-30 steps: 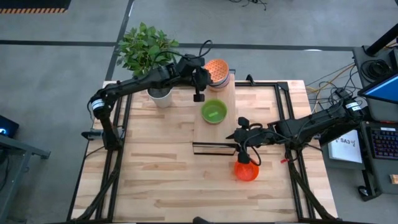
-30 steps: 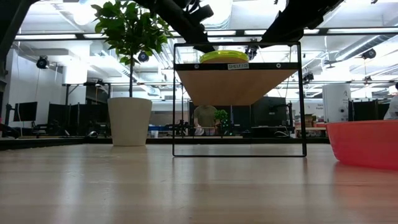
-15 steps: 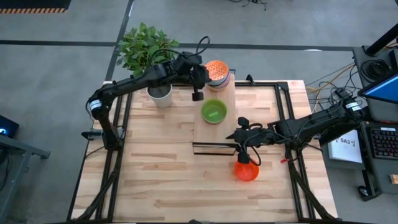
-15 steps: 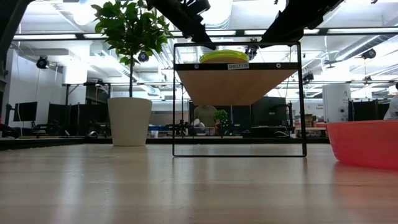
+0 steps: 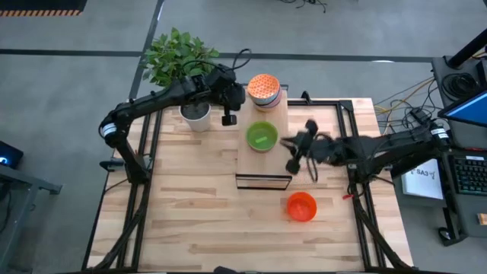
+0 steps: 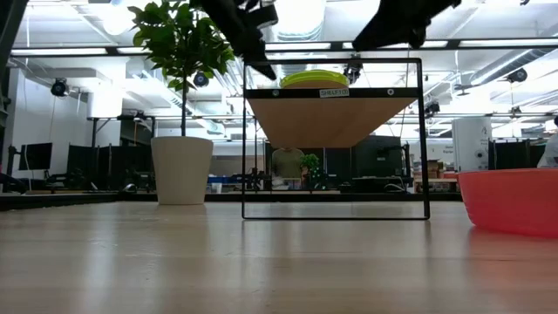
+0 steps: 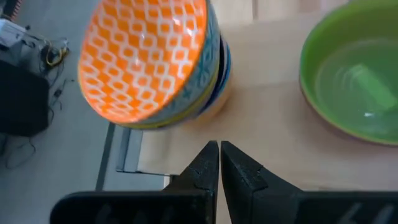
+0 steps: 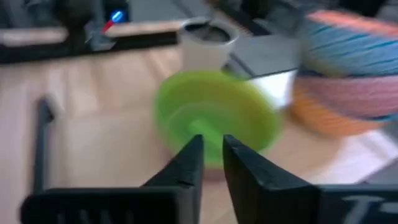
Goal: Place and stack bowls onto a shelf
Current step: Adjust the stacked patterned bowls on the shelf
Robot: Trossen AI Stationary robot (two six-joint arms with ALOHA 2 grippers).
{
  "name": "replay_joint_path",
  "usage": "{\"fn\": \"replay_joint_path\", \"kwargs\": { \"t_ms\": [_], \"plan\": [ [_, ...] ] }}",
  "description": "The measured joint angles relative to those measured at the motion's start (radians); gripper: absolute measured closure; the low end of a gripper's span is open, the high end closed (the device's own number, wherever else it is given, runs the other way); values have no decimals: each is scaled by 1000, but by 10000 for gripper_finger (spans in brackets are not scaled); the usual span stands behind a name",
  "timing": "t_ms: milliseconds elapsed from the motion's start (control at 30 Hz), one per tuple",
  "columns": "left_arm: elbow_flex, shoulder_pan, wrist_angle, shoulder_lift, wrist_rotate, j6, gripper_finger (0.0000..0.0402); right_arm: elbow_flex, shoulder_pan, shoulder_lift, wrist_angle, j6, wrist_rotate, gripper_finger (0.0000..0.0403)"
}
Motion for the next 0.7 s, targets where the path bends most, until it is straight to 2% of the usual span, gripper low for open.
{"fn": "replay_joint_path", "kwargs": {
  "t_ms": [100, 267, 333, 533, 600, 700],
  "plan": [
    [-33, 9, 16, 3, 0, 6, 401, 24, -98, -36, -2, -35, 0, 385],
    [-83, 31, 93, 4, 1, 18, 401, 60, -346, -48, 3, -8, -29, 394],
    [-85, 43, 115, 6, 1, 18, 401, 65, -460, -33, 21, -8, -105, 394],
    [-89, 73, 171, 18, 2, 22, 402, 65, -724, 45, 184, 28, -493, 394],
    [-89, 83, 187, 22, 2, 22, 402, 66, -775, 66, 197, 52, -554, 394],
    [-89, 94, 200, 39, 2, 31, 402, 66, -811, 98, 202, 54, -577, 394]
  ]
}}
